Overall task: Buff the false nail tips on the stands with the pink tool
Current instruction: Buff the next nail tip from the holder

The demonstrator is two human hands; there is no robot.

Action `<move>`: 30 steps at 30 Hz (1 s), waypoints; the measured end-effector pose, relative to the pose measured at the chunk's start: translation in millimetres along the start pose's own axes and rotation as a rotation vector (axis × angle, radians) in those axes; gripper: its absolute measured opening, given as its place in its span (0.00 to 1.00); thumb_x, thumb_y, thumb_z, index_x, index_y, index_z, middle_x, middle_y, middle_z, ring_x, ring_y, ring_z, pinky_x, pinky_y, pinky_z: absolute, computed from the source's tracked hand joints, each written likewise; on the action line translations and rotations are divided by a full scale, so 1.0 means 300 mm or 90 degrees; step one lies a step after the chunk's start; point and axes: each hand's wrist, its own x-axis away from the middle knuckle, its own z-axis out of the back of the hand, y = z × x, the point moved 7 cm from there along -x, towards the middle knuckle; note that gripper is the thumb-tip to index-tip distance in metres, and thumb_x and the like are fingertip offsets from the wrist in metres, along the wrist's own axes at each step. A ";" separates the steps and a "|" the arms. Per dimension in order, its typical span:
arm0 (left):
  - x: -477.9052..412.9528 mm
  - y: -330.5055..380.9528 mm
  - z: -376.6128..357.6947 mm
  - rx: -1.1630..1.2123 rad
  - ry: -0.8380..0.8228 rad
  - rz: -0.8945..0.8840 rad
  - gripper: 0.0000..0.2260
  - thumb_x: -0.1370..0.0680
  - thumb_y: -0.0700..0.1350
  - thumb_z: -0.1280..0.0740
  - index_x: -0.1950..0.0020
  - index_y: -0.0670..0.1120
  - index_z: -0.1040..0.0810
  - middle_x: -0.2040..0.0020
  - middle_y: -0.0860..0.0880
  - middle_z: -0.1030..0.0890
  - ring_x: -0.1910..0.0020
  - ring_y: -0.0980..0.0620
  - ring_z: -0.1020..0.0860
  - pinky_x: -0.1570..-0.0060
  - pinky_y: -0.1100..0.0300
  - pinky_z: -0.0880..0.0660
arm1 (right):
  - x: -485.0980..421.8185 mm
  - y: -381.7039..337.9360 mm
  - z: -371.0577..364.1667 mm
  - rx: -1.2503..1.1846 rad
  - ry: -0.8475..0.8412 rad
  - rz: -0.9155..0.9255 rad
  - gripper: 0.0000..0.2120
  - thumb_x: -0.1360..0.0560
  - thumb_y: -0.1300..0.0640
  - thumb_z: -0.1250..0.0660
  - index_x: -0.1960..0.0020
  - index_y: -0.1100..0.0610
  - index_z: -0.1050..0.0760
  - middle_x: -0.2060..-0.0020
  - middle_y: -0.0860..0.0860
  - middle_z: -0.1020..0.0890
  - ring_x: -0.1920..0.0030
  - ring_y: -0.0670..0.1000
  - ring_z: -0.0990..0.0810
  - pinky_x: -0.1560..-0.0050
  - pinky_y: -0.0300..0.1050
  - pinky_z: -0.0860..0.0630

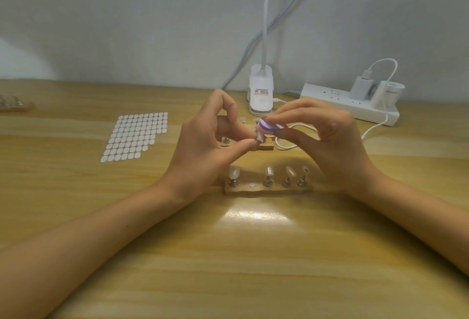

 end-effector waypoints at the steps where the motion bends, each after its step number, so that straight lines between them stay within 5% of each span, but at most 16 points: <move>1: 0.000 -0.001 0.000 0.011 0.001 0.004 0.18 0.28 0.43 0.23 0.54 0.49 0.34 0.61 0.51 0.14 0.58 0.59 0.15 0.58 0.73 0.27 | 0.002 -0.011 -0.011 -0.001 -0.010 0.018 0.12 0.26 0.59 0.28 0.42 0.57 0.19 0.51 0.55 0.16 0.49 0.51 0.17 0.49 0.53 0.20; 11: 0.000 -0.004 0.002 0.001 0.008 0.007 0.19 0.28 0.47 0.23 0.54 0.51 0.34 0.62 0.51 0.15 0.59 0.60 0.16 0.61 0.72 0.26 | 0.008 -0.027 -0.030 0.005 -0.036 0.054 0.11 0.26 0.61 0.28 0.43 0.61 0.18 0.51 0.56 0.16 0.49 0.53 0.17 0.50 0.52 0.20; 14: 0.000 -0.005 0.007 -0.009 0.014 0.005 0.20 0.28 0.41 0.22 0.55 0.52 0.34 0.61 0.52 0.14 0.58 0.60 0.15 0.59 0.72 0.25 | 0.001 -0.002 -0.002 0.021 0.003 0.001 0.12 0.26 0.62 0.28 0.42 0.58 0.19 0.51 0.56 0.16 0.49 0.51 0.17 0.50 0.53 0.20; 18: 0.002 -0.006 0.003 -0.001 0.010 0.013 0.19 0.29 0.48 0.23 0.54 0.48 0.33 0.63 0.54 0.16 0.58 0.58 0.15 0.59 0.67 0.22 | 0.009 -0.039 -0.039 0.003 -0.042 0.061 0.11 0.26 0.61 0.28 0.44 0.61 0.17 0.51 0.56 0.17 0.49 0.54 0.17 0.49 0.51 0.20; 22: 0.003 -0.010 0.010 -0.012 0.016 0.015 0.19 0.28 0.39 0.22 0.54 0.47 0.33 0.61 0.52 0.14 0.57 0.58 0.15 0.56 0.68 0.22 | 0.002 0.008 0.006 0.043 0.001 -0.002 0.12 0.26 0.62 0.28 0.43 0.58 0.18 0.51 0.55 0.16 0.49 0.52 0.17 0.48 0.52 0.20; 30: -0.003 -0.015 0.007 0.038 0.012 0.039 0.19 0.29 0.43 0.22 0.53 0.47 0.34 0.60 0.51 0.13 0.57 0.57 0.14 0.54 0.66 0.24 | 0.003 0.010 0.007 -0.077 0.035 -0.066 0.13 0.26 0.56 0.28 0.41 0.53 0.20 0.48 0.53 0.15 0.47 0.52 0.16 0.45 0.55 0.19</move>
